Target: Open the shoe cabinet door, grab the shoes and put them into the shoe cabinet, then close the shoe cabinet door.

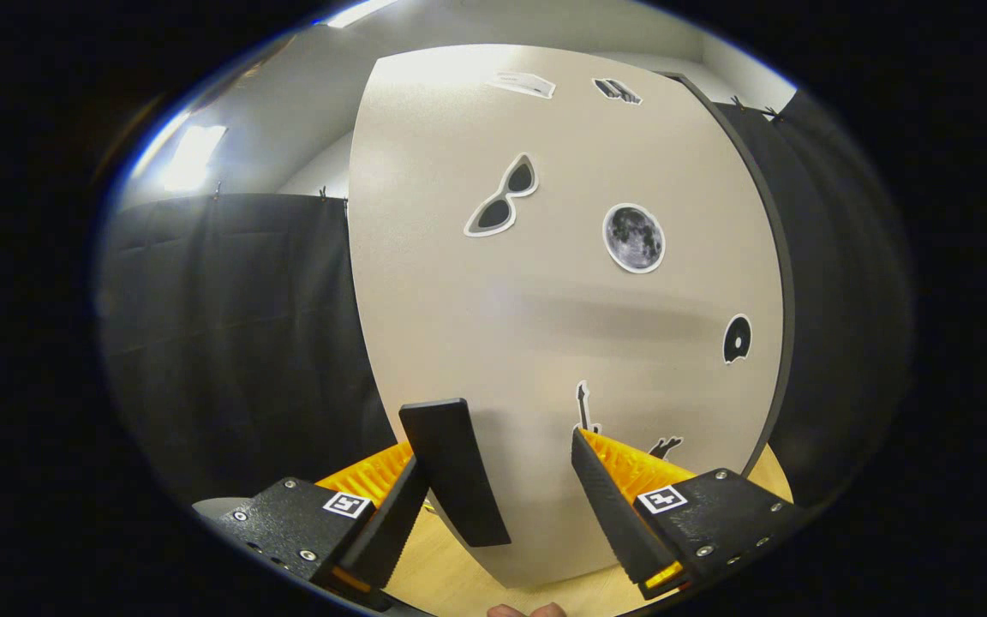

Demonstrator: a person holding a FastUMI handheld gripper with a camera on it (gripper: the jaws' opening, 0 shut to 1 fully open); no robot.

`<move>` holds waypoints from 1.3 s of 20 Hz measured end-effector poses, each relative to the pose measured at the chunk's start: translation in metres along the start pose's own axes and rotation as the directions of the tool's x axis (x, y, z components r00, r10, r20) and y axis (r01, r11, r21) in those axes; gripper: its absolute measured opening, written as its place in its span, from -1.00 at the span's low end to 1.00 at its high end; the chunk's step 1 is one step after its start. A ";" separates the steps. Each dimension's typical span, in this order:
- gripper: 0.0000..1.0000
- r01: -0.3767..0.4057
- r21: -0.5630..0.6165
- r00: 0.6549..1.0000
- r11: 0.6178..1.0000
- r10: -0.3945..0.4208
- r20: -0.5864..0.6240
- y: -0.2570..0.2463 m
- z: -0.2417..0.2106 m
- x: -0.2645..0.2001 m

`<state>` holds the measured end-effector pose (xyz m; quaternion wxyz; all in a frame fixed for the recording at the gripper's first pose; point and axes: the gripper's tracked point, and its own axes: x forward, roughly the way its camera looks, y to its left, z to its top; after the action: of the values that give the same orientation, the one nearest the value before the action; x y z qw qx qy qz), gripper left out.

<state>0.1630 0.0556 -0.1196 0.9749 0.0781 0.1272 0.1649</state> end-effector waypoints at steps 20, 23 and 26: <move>0.89 0.292 0.021 0.956 0.956 -0.292 -0.002 0.014 -0.007 0.039; 0.89 0.318 0.018 0.948 0.948 -0.318 -0.009 0.014 -0.007 0.041; 0.89 0.343 0.004 0.939 0.939 -0.343 -0.013 0.014 -0.006 0.043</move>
<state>0.1962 0.0839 -0.1324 0.9877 0.0566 0.1455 -0.0071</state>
